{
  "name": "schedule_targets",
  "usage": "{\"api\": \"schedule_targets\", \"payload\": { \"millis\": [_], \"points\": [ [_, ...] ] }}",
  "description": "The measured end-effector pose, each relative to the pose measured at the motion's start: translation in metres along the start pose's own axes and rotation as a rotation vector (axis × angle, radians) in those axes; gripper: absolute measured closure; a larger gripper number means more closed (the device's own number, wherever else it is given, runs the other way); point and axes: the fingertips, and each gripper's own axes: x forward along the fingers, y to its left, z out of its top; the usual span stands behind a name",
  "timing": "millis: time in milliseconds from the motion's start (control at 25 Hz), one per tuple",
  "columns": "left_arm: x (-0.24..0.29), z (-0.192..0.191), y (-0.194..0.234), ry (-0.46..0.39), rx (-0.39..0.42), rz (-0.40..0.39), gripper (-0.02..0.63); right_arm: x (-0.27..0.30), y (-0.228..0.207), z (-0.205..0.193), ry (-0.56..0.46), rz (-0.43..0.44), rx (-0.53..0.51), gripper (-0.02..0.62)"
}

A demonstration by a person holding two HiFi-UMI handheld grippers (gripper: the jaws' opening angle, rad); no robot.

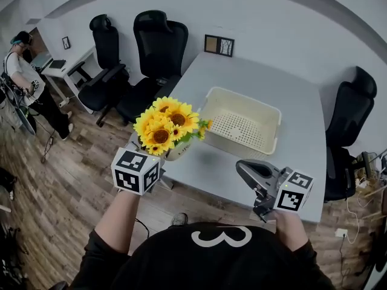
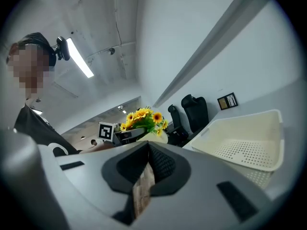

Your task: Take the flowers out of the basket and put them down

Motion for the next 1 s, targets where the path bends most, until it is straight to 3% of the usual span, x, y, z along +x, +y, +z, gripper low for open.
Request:
{"api": "schedule_targets", "payload": {
  "millis": [720, 880, 1000],
  "points": [
    [0.035, -0.085, 0.092, 0.105, -0.028, -0.065, 0.411, 0.117, -0.014, -0.013, 0.074, -0.068, 0.069, 0.586],
    [0.051, -0.114, 0.101, 0.138, -0.056, -0.116, 0.411, 0.132, -0.022, -0.022, 0.096, -0.106, 0.094, 0.586],
    [0.060, -0.133, 0.104, 0.163, -0.034, -0.144, 0.411, 0.140, -0.027, -0.028, 0.103, -0.132, 0.110, 0.585]
  ]
}}
